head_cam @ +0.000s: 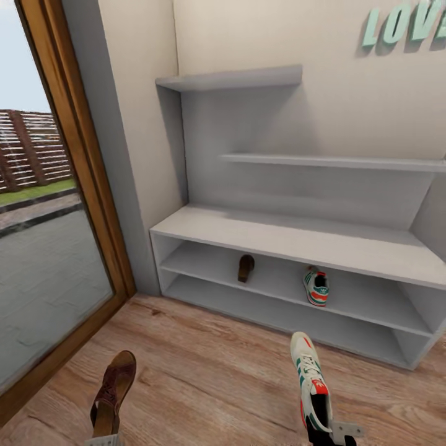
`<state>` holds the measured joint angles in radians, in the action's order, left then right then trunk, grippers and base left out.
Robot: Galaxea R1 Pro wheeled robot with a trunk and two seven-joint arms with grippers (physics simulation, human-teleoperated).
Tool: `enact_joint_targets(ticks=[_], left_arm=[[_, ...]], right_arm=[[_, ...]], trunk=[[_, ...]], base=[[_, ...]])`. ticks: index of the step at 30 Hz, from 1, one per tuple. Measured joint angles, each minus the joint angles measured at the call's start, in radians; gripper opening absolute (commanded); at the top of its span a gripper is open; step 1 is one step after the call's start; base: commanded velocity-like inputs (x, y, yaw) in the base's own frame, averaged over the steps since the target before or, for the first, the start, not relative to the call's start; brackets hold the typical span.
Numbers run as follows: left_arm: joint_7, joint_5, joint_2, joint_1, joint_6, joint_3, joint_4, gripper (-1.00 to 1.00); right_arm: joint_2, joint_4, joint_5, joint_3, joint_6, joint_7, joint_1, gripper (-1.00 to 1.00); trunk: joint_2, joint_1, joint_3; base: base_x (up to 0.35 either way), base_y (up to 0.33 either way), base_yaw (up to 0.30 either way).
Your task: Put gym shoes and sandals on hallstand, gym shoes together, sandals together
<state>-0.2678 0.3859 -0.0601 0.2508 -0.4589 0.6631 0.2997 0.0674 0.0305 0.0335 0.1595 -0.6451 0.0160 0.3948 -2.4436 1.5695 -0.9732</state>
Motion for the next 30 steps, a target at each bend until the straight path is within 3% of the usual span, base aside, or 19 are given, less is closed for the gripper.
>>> enact_joint_targets(ticks=[17,30], left_arm=[[0.0,-0.002,0.0,0.0,0.0,0.0,0.0,-1.0],[0.0,-0.003,0.0,0.0,0.0,0.001,-0.001,-1.0]], right_arm=[[0.0,0.0,0.0,0.0,0.0,-0.001,0.0,-1.0],[-0.001,0.0,0.0,0.0,-0.001,-0.001,0.0,-1.0]], trunk=[[0.0,0.0,0.0],[0.0,0.0,0.0]], base=[[0.067,0.303,-0.268],[0.004,0.025,-0.265]])
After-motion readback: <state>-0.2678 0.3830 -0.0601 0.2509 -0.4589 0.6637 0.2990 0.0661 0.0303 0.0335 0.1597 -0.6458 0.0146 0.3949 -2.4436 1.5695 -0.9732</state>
